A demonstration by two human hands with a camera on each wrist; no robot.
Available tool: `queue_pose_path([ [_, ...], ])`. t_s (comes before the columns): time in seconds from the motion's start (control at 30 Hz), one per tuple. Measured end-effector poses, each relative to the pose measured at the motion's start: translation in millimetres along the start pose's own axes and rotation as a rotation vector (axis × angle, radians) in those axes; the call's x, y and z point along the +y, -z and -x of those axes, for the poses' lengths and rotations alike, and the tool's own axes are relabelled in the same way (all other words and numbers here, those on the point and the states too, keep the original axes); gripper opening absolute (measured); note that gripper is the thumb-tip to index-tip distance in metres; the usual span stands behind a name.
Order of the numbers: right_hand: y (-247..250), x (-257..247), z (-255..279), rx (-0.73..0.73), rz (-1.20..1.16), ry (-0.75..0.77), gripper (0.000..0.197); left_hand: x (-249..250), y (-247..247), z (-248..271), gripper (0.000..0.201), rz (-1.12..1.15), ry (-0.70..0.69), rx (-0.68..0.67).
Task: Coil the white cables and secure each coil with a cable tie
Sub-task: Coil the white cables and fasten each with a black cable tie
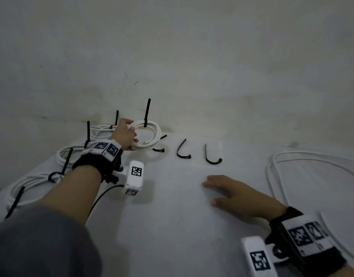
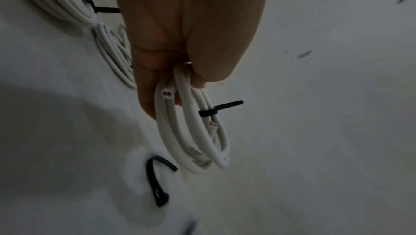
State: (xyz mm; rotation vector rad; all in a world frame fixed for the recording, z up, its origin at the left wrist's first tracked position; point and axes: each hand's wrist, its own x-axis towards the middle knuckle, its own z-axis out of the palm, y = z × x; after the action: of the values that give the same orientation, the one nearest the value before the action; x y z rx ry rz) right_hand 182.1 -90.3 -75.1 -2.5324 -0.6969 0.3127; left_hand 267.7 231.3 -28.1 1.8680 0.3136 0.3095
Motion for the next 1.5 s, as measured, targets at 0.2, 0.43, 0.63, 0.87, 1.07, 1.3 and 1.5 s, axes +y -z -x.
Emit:
queue_pose_path([
  [0.2, -5, 8, -1, 0.006, -0.070, 0.033, 0.044, -28, 3, -58, 0.028, -0.119, 0.091, 0.083],
  [0.43, -10, 10, -7, 0.017, -0.066, 0.042, 0.042, -44, 6, -89, 0.050, -0.236, 0.124, -0.051],
  [0.63, -11, 6, -6, 0.034, -0.059, 0.041, 0.043, -37, 10, -84, 0.107, -0.615, 0.063, -0.213],
  [0.87, -12, 5, -8, 0.076, -0.076, 0.075, 0.044, -45, 8, -91, 0.100, -0.799, 0.040, -0.227],
  [1.07, -12, 5, -8, 0.081, -0.080, 0.075, 0.042, -39, -5, -87, 0.087, -0.762, 0.013, -0.186],
  [1.3, -12, 8, -9, 0.096, -0.110, 0.083, 0.040, -38, -9, -95, 0.077, -0.809, 0.021, -0.170],
  [1.5, -12, 5, -9, 0.080, -0.136, 0.054, 0.037, -26, -5, -90, 0.097, -0.795, -0.039, -0.166],
])
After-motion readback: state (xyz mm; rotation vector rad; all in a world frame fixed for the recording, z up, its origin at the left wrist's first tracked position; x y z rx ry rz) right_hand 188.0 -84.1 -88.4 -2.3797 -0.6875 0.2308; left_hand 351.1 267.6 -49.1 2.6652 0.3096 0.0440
